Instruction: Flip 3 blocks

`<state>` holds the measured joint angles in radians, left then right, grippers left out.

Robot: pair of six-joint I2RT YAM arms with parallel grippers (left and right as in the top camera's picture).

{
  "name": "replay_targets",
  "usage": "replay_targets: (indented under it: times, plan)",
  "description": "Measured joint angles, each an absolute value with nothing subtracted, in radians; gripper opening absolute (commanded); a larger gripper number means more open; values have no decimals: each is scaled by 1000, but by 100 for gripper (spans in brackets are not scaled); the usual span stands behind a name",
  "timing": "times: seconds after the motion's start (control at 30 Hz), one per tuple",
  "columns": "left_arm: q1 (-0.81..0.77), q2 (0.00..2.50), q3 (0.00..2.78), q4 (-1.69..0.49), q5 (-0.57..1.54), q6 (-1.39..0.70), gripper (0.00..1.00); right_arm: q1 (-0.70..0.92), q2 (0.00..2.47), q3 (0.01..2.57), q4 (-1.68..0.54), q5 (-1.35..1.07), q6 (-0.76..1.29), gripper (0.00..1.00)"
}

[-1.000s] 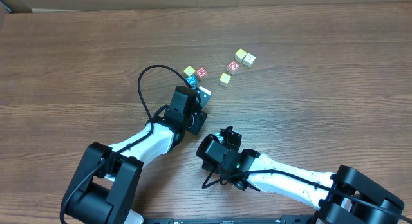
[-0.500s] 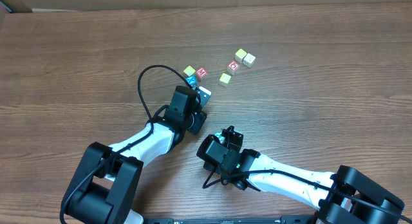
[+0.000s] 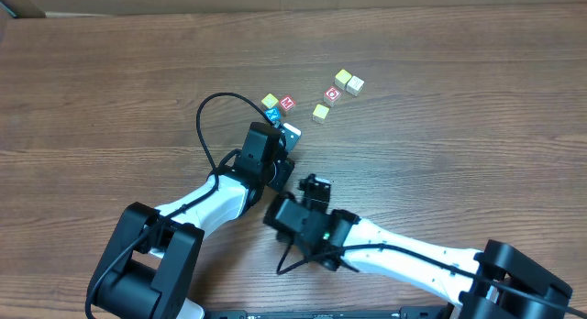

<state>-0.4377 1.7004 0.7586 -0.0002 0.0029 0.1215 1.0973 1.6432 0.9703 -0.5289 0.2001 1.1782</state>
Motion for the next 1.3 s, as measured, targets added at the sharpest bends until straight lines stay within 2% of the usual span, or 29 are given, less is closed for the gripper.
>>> replay_targets:
  times: [0.73, 1.3]
  plan:
    - [-438, 1700, 758, -19, 3, 110, 4, 1051, 1643, 999, -815, 374, 1306, 4]
    - [-438, 1700, 758, -22, 3, 106, 4, 1001, 1643, 979, -824, 372, 1359, 4]
